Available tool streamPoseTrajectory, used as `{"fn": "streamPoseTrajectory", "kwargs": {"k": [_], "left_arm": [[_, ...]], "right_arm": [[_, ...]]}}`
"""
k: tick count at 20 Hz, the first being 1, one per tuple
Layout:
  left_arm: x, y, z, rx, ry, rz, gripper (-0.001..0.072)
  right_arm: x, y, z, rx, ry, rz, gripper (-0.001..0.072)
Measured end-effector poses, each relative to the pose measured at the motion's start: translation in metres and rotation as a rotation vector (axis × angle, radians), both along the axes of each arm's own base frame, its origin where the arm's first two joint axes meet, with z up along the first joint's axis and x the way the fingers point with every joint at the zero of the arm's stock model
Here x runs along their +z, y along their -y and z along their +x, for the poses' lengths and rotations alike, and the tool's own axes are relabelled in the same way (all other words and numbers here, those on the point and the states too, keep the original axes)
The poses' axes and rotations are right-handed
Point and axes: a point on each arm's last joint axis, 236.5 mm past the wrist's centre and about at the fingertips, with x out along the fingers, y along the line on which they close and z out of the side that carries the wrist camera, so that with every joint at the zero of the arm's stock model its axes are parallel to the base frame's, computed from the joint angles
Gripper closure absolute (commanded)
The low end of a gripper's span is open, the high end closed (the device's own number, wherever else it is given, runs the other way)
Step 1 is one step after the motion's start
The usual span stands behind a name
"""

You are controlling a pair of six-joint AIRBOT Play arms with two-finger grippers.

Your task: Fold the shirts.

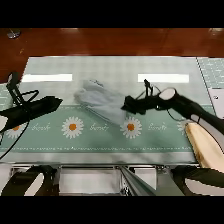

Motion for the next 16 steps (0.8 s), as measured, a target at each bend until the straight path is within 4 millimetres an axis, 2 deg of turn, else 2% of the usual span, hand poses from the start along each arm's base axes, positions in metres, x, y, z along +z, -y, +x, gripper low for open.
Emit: {"fn": "streamPoseTrajectory", "kwargs": {"k": [2, 4, 6, 9, 12, 16], "left_arm": [[0.004, 0.005, 0.001, 0.013, -0.005, -0.049, 0.0687], [0.007, 0.008, 0.001, 0.021, -0.009, -0.083, 0.0687], [0.008, 0.012, -0.001, 0.018, -0.021, -0.103, 0.0687], [0.005, 0.018, -0.008, -0.005, -0.054, -0.121, 0.0687], [0.000, 0.025, -0.018, -0.049, -0.088, -0.119, 0.0687], [-0.003, 0.029, -0.026, -0.092, -0.103, -0.105, 0.0687]], "right_arm": [[0.056, -0.007, 0.032, 0.076, 0.128, 0.017, 0.0689], [0.113, 0.002, 0.057, 0.118, 0.233, -0.004, 0.0688], [0.163, 0.029, 0.077, 0.119, 0.310, -0.066, 0.0688], [0.222, 0.090, 0.088, 0.078, 0.363, -0.163, 0.0689], [0.256, 0.160, 0.077, -0.010, 0.346, -0.240, 0.0689], [0.266, 0.269, 0.038, -0.203, 0.220, -0.407, 0.0689]]}}
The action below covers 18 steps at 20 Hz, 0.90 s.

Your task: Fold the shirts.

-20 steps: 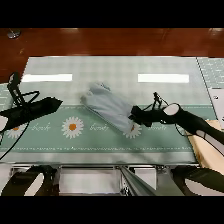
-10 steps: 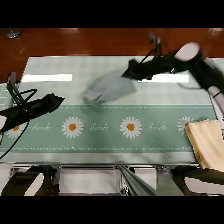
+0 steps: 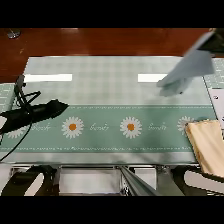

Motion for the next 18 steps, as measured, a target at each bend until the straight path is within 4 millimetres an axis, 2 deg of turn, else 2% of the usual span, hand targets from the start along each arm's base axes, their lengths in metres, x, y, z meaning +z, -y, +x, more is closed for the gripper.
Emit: {"fn": "streamPoseTrajectory", "kwargs": {"k": [2, 5, 7, 9, 12, 13, 14, 15, 16, 18], "left_arm": [[0.000, 0.001, -0.001, -0.008, -0.002, 0.001, 0.0687], [-0.001, 0.001, -0.002, -0.017, -0.001, 0.005, 0.0687], [-0.001, 0.002, -0.003, -0.024, 0.003, 0.010, 0.0687], [-0.001, 0.001, -0.001, -0.023, 0.013, 0.015, 0.0687], [0.000, -0.001, 0.001, -0.018, 0.023, 0.019, 0.0687], [0.000, -0.001, 0.002, -0.015, 0.026, 0.020, 0.0687], [0.000, -0.001, 0.003, -0.014, 0.027, 0.021, 0.0687], [-0.001, -0.001, 0.003, -0.016, 0.025, 0.021, 0.0687], [-0.002, -0.001, 0.003, -0.015, 0.022, 0.022, 0.0687], [-0.005, -0.001, 0.004, -0.014, 0.012, 0.023, 0.0687]], "right_arm": [[0.005, 0.046, -0.026, -0.139, -0.030, -0.055, 0.0689], [0.002, 0.108, -0.078, -0.367, -0.101, -0.158, 0.0689], [-0.012, 0.132, -0.120, -0.477, -0.171, -0.219, 0.0688], [-0.037, 0.145, -0.168, -0.564, -0.272, -0.272, 0.0689], [-0.080, 0.166, -0.254, -0.752, -0.467, -0.376, 0.0684], [-0.093, 0.169, -0.284, -0.829, -0.533, -0.406, 0.0586], [-0.103, 0.171, -0.309, -0.900, -0.581, -0.428, 0.0289], [-0.113, 0.170, -0.334, -0.973, -0.628, -0.449, 0.0108], [-0.121, 0.171, -0.352, -1.035, -0.652, -0.468, 0.0085], [-0.132, 0.173, -0.367, -1.100, -0.660, -0.488, 0.0086]]}}
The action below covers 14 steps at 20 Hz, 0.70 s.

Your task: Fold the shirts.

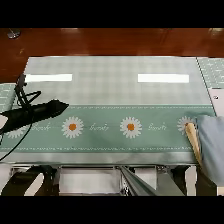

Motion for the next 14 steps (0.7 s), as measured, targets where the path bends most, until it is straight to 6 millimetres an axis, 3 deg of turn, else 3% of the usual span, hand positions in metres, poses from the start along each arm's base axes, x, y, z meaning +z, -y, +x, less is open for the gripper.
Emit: {"fn": "streamPoseTrajectory", "kwargs": {"k": [2, 3, 5, 6, 7, 9, 10, 11, 12, 13, 14], "left_arm": [[-0.004, 0.000, 0.002, -0.006, -0.008, 0.007, 0.0687], [-0.001, -0.002, 0.007, -0.007, -0.001, 0.012, 0.0687], [0.015, -0.005, 0.022, -0.009, 0.027, 0.021, 0.0688], [0.031, -0.007, 0.034, -0.009, 0.059, 0.024, 0.0687], [0.055, -0.008, 0.049, -0.013, 0.106, 0.027, 0.0688], [0.107, -0.002, 0.075, -0.050, 0.222, 0.045, 0.0689], [0.133, 0.006, 0.086, -0.077, 0.285, 0.052, 0.0689], [0.153, 0.016, 0.092, -0.109, 0.333, 0.064, 0.0689], [0.167, 0.026, 0.097, -0.137, 0.376, 0.082, 0.0688], [0.170, 0.036, 0.100, -0.168, 0.390, 0.107, 0.0688], [0.160, 0.045, 0.100, -0.197, 0.370, 0.141, 0.0688]], "right_arm": [[-0.004, 0.007, 0.005, 0.008, 0.022, -0.019, 0.0092], [-0.003, 0.013, 0.016, 0.040, 0.051, -0.017, 0.0155], [0.002, 0.020, 0.056, 0.119, 0.169, 0.009, 0.0574], [0.007, 0.020, 0.087, 0.178, 0.268, 0.032, 0.0688], [0.017, 0.014, 0.130, 0.274, 0.406, 0.060, 0.0688], [0.062, -0.022, 0.228, 0.545, 0.745, 0.100, 0.0688], [0.098, -0.053, 0.275, 0.694, 0.937, 0.107, 0.0688], [0.120, -0.084, 0.304, 0.812, 1.043, 0.128, 0.0688], [0.128, -0.113, 0.326, 0.916, 1.084, 0.146, 0.0688], [0.122, -0.137, 0.342, 0.997, 1.065, 0.169, 0.0688], [0.101, -0.165, 0.355, 1.074, 0.997, 0.216, 0.0688]]}}
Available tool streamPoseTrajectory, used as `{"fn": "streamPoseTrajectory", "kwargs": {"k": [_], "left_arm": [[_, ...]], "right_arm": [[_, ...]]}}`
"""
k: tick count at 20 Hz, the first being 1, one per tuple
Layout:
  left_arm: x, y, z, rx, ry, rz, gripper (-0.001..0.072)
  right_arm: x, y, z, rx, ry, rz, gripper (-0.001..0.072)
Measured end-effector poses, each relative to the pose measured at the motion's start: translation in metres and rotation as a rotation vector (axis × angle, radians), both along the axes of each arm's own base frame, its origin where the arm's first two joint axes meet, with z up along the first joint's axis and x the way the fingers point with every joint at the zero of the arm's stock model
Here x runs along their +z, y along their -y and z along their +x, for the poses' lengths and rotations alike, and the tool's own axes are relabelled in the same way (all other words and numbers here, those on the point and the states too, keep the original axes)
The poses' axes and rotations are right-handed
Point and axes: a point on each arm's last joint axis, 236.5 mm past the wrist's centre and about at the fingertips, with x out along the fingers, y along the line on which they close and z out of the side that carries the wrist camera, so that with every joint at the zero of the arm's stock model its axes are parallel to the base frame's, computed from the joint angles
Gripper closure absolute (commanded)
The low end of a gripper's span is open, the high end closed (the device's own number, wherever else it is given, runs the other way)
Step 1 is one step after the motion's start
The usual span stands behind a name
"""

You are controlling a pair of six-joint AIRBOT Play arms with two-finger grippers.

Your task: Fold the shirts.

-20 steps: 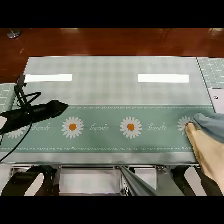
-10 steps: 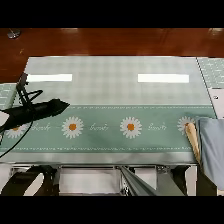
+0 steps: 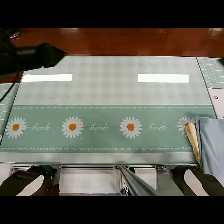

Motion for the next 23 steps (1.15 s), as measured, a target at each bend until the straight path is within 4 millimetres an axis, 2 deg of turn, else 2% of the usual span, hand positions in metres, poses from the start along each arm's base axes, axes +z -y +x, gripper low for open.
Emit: {"fn": "streamPoseTrajectory", "kwargs": {"k": [2, 5, 7, 8, 10, 14, 23], "left_arm": [[-0.039, 0.008, -0.002, 0.000, -0.095, 0.063, 0.0688], [-0.114, 0.000, -0.008, 0.060, -0.263, 0.130, 0.0688], [-0.147, -0.008, -0.013, 0.087, -0.341, 0.160, 0.0687], [-0.157, -0.012, -0.014, 0.095, -0.359, 0.172, 0.0687], [-0.170, -0.023, -0.013, 0.117, -0.385, 0.192, 0.0687], [-0.183, -0.039, -0.014, 0.146, -0.424, 0.210, 0.0686], [-0.191, -0.046, -0.015, 0.154, -0.445, 0.221, 0.0687]], "right_arm": [[-0.055, -0.048, 0.014, 0.130, -0.153, -0.089, 0.0688], [-0.135, -0.098, 0.020, 0.274, -0.352, -0.231, 0.0688], [-0.173, -0.112, 0.018, 0.299, -0.451, -0.275, 0.0687], [-0.187, -0.116, 0.018, 0.303, -0.485, -0.288, 0.0687], [-0.201, -0.123, 0.018, 0.302, -0.518, -0.297, 0.0688], [-0.209, -0.126, 0.019, 0.268, -0.532, -0.294, 0.0687], [-0.211, -0.128, 0.020, 0.252, -0.537, -0.287, 0.0687]]}}
